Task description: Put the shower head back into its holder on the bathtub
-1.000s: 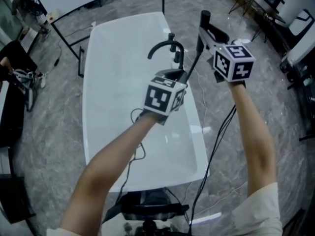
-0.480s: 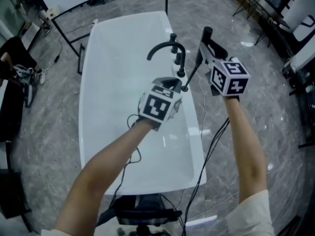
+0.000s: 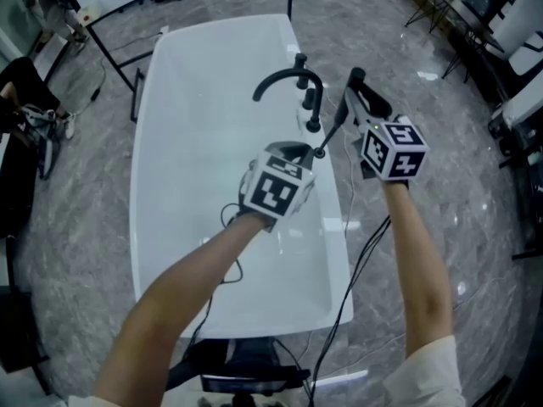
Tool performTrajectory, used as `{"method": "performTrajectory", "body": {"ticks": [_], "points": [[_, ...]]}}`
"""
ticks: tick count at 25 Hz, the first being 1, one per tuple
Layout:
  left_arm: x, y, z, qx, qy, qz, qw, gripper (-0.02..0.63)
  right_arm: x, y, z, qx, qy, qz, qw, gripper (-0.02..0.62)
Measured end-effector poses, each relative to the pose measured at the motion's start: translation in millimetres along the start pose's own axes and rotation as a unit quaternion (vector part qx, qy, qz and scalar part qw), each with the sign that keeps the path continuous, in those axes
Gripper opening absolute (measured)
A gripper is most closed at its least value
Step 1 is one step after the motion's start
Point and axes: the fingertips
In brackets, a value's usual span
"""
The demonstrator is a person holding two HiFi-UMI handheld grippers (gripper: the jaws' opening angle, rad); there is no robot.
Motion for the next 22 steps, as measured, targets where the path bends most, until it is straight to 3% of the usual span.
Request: {"method": "performTrajectory", "body": {"ticks": [22], "points": [[18, -59, 33, 0.032, 0.01, -0.035, 0.9988, 0.015, 6, -87, 18, 0.033, 0.006, 0.033, 0.999, 0.12]]}}
Point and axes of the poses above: the fingertips, and each gripper's own axes: z forward along the fingers, x to its left, y out of its top, and after that the axes turned 6 degrees about -z, right-handed
